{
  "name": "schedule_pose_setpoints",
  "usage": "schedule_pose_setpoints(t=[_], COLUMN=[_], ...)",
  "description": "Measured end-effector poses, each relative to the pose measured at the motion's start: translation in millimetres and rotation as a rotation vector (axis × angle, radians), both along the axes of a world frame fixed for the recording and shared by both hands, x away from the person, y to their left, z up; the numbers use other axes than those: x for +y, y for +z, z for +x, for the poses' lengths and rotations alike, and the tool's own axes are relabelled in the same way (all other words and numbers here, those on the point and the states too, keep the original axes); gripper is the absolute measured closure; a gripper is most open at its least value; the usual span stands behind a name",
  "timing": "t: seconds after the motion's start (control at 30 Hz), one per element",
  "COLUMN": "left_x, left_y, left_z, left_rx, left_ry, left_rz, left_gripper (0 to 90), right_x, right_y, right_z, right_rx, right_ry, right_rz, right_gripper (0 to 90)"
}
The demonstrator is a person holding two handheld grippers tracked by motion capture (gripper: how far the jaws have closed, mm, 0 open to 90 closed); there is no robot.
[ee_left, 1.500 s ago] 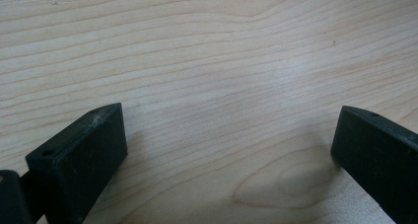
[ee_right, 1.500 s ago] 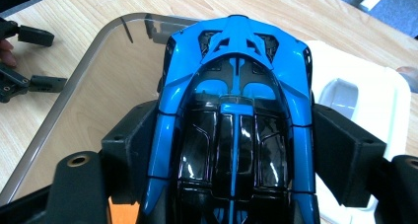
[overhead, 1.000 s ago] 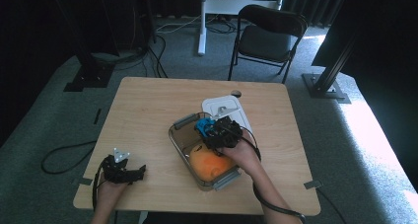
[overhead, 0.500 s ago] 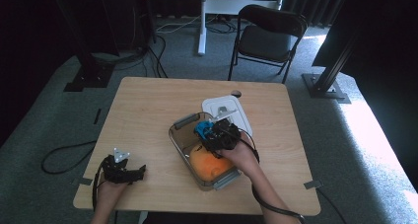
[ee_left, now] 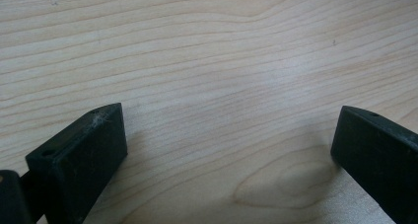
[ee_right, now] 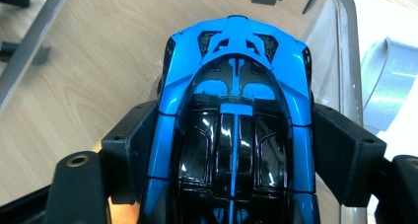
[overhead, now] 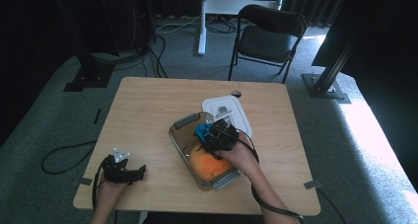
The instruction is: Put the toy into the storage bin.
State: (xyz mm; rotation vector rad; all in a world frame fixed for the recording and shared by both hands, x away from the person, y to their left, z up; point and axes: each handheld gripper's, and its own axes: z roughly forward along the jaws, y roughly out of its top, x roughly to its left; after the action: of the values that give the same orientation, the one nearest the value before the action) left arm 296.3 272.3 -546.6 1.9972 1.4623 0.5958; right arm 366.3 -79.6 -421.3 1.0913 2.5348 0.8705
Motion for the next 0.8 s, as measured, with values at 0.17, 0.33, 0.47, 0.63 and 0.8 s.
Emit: schedule_pose_setpoints(t=[0.17, 0.33, 0.47, 0.63, 0.8], left_x=[0.0, 0.1, 0.1, 0.1, 0.1], left_y=[0.0, 0.0, 0.0, 0.0, 0.0], left_z=[0.0, -0.1, 0.0, -0.1, 0.0], left_rx=[0.000, 0.000, 0.000, 0.000, 0.000], left_ry=[0.000, -0.001, -0.001, -0.001, -0.001], left_rz=[0.000, 0.000, 0.000, 0.000, 0.000], left_gripper=[0.9, 0.9, 0.9, 0.9, 0.9], right_x=[1.6, -3.5, -5.0, -8.8, -26.3], right_y=[-1.0, 1.0, 1.1, 7.4, 14.2], right_z=[0.0, 2.9, 0.9, -4.7, -2.6], right_rx=[-0.010, -0.006, -0.014, -0.052, -0.074], right_ry=[0.005, -0.012, -0.002, -0.005, -0.047], right_rz=[-0.019, 0.031, 0.031, 0.059, 0.090], right_gripper=[23.8, 27.9, 25.2, 22.3, 20.0])
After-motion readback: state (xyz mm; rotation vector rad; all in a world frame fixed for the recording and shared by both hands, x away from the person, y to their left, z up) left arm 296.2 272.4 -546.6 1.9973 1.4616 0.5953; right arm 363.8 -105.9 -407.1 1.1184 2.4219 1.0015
